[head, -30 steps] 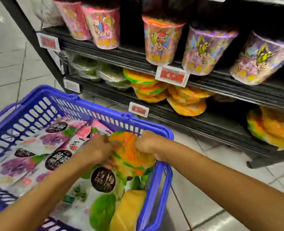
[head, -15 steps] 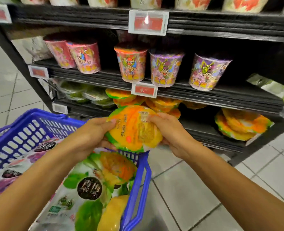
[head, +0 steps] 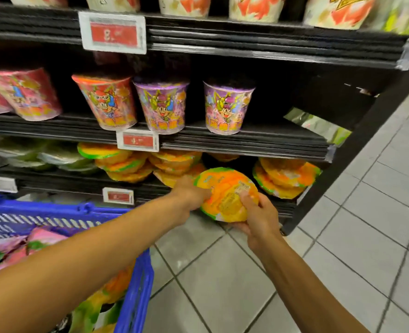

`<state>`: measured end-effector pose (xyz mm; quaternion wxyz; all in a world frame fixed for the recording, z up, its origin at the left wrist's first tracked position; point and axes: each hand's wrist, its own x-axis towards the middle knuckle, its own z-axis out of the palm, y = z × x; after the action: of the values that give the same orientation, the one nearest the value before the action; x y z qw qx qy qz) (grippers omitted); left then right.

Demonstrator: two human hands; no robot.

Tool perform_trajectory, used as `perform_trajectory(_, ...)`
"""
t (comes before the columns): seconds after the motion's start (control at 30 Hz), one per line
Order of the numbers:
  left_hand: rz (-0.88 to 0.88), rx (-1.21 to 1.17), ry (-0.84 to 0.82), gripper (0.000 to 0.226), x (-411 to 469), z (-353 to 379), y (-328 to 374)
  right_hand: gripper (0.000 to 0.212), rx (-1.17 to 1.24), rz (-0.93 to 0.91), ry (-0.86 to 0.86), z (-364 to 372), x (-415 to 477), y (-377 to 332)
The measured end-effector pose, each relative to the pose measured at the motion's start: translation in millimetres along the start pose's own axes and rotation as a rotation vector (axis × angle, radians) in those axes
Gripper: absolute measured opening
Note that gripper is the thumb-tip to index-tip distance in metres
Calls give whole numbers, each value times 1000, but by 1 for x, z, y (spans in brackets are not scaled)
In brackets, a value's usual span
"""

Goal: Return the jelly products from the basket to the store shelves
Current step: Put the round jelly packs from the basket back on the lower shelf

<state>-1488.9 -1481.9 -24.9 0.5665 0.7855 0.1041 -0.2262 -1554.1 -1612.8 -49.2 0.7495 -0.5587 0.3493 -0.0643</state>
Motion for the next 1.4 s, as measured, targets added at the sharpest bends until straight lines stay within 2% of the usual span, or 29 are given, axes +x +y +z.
perform_trajectory(0.13,-158,-223,40,45,19,25,-21,40,23,5,74,-5,21,13)
perform_trajectory(0.27,-306,-426,-146,45,19,25,-21,36,56,37,65,-7,37,21)
perform_trajectory(0.33,-277,-497,-140,47,24,26,-22,36,107,59,53,-7,41,21)
perform_trajectory(0.5,-193,-639,-23,37,37,32,-32,40,250,123,-3,-5,47,19)
perform_trajectory(0.87,-199,-524,-207,34,28,12,-20,43,331,62,39,-3,48,26)
perform_trajectory(0.93,-193,-468,-197,35,24,1,-16,44,253,39,84,-1,46,30)
perform_trajectory(1.0,-167,-431,-180,34,19,-11,-14,47,92,-29,212,1,43,34)
perform_trajectory(1.07,-107,-421,-168,31,13,-27,-14,37,-48,-163,282,5,32,32)
perform_trajectory(1.17,53,-378,-165,15,-8,-60,-10,20,-121,-281,96,22,7,24)
perform_trajectory(1.27,184,-303,-50,15,-39,-98,-18,15,-204,-358,-261,51,-28,14)
perform_trajectory(1.33,167,-226,22,9,-60,-125,-31,18,-209,-411,-526,75,-53,9)
perform_trajectory(1.4,85,-5,120,13,-76,-149,-52,20,-320,-452,-772,100,-73,12)
